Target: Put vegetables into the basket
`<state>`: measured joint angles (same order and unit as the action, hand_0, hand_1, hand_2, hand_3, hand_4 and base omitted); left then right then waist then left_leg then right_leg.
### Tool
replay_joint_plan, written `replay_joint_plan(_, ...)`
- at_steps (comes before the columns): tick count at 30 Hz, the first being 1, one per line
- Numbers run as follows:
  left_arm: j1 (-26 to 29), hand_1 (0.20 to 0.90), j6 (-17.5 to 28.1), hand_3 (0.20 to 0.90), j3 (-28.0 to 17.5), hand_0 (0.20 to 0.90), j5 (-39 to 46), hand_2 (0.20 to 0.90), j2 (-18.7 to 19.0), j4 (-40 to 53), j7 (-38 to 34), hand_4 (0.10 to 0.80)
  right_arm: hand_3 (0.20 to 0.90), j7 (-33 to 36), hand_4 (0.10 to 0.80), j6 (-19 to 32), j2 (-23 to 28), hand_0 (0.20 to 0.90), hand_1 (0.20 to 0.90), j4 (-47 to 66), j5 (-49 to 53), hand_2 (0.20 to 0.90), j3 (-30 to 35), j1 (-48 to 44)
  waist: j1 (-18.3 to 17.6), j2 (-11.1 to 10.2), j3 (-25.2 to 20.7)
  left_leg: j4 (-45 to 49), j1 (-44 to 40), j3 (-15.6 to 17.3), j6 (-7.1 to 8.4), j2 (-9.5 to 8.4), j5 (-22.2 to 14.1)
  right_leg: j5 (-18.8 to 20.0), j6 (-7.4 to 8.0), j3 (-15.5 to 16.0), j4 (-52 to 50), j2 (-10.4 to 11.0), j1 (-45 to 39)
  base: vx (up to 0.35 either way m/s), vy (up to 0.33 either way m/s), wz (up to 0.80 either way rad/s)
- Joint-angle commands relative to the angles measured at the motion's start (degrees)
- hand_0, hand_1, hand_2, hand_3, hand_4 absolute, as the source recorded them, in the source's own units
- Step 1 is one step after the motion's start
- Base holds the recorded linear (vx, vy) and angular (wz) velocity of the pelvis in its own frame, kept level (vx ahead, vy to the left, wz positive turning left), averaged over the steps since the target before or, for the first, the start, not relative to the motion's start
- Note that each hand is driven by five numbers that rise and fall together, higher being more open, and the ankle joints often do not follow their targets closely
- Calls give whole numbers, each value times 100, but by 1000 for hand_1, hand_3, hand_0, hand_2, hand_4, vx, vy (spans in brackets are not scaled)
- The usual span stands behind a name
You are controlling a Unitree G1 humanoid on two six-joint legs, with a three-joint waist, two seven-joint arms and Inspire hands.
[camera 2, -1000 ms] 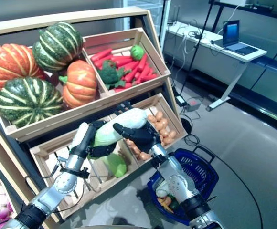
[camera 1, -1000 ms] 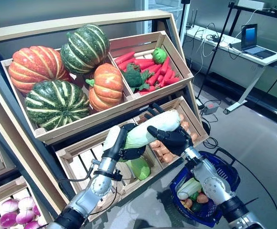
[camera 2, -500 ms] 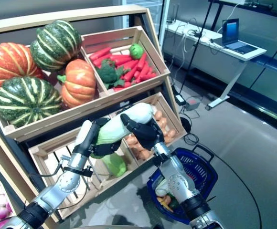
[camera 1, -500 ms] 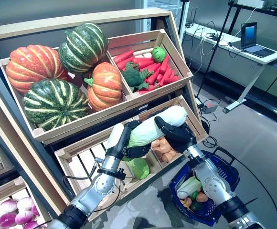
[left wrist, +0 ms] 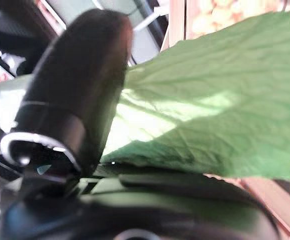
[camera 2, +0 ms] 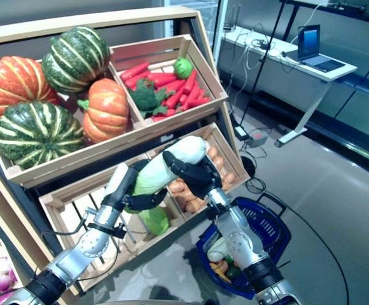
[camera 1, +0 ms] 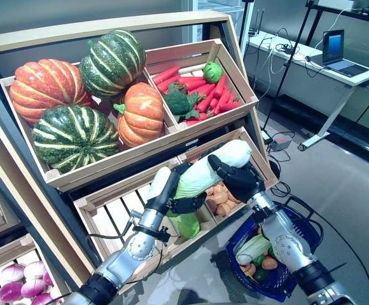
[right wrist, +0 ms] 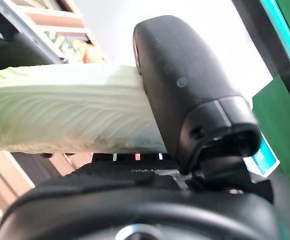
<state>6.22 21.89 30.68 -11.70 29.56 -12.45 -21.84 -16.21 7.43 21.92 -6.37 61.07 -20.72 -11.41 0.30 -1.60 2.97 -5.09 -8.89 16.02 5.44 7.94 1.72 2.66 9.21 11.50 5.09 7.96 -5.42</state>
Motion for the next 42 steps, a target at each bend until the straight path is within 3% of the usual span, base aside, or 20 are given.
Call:
replay_joint_plan(1, 728, 900, 203, 900, 90, 900, -204, 900, -30, -344, 17, 800, 300, -89, 400, 717, -346, 300, 300, 661, 67, 300, 735, -1176, -169, -23, -198, 55, 80, -129, -104, -195, -406, -95, 6, -93, -55, -43, -23, 0, 0, 0)
replay_joint_plan(18, 177, 900, -257, 900, -1084, 900, -357, 900, 5, -1945, -161, 800, 300, -8, 400, 911, 90, 300, 300, 158, -261, 300, 1821, -599, -318, 50, -142, 68, 66, 20, -69, -143, -332, -41, 0, -184, -30, -68, 4, -3, -1, -6)
replay_joint_plan(28, 45, 900, -362, 900, -1697, 900, -464, 900, 331, -1903, -277, 800, 300, 1146, 400, 1343, 521, 300, 300, -274, -1783, 300, 2311, -216, -436, 51, -76, 142, 68, 125, -82, -82, -342, -86, -45, -257, -112, -109, 57, 2, -47, 0)
replay_joint_plan(30, 1, 900, -339, 900, -1736, 900, -528, 900, 412, -1870, -291, 800, 300, 1329, 400, 1361, 628, 300, 300, -410, -1833, 300, 2383, -237, -477, 32, -23, 517, 152, 187, -70, -1, -445, -175, -121, -336, -317, -123, 149, -18, -92, -4)
replay_joint_plan(31, -50, 900, -336, 900, -1753, 900, -563, 900, 498, -1775, -296, 800, 300, 1534, 400, 1394, 754, 300, 300, -560, -1947, 300, 2452, -256, -471, -40, 85, 1199, 352, 230, -26, 116, -574, -208, -219, -373, -506, -59, 225, -17, -116, -17)
replay_joint_plan(33, -127, 900, -342, 900, -1761, 900, -707, 900, 575, -1568, -373, 800, 300, 1960, 400, 1503, 952, 300, 300, -824, -2184, 300, 2532, -266, -403, -96, 357, 2480, 871, 12, 135, 302, -655, -169, -341, -437, -646, -11, 236, -21, -79, -29)
replay_joint_plan(35, -141, 900, -417, 900, -1780, 900, -745, 900, 644, -1425, -421, 800, 300, 2331, 400, 1581, 1099, 300, 300, -1076, -2517, 300, 2535, -273, -348, -57, 535, 2693, 1098, -213, 164, 307, -636, -158, -367, -522, -710, 5, 217, 15, 97, -28)
replay_joint_plan(39, 233, 900, -430, 900, -1679, 900, -553, 900, 1019, -1418, -467, 800, 300, 2990, 400, 1511, 1415, 300, 300, -1530, -2943, 300, 2340, -668, -82, 208, 735, 1094, 1348, -673, 247, 199, 18, -581, -132, -488, -965, 110, 26, 33, 221, -19)
replay_joint_plan(41, 457, 900, -319, 900, -1589, 900, -514, 900, 1300, -1533, -492, 800, 300, 3132, 400, 1406, 1492, 300, 300, -1603, -2980, 300, 2326, -749, -71, 227, 874, 1450, 1479, -714, 156, 115, -178, -699, -86, -313, -1390, 285, 265, -48, 55, -48)
replay_joint_plan(42, 554, 900, -329, 900, -1580, 900, -451, 900, 1391, -1533, -480, 800, 300, 3151, 400, 1350, 1504, 300, 300, -1599, -2981, 300, 2323, -717, -94, 240, 968, 1641, 1511, -601, 172, 186, -244, -686, -46, -160, -1609, 381, 463, -79, 21, -91)
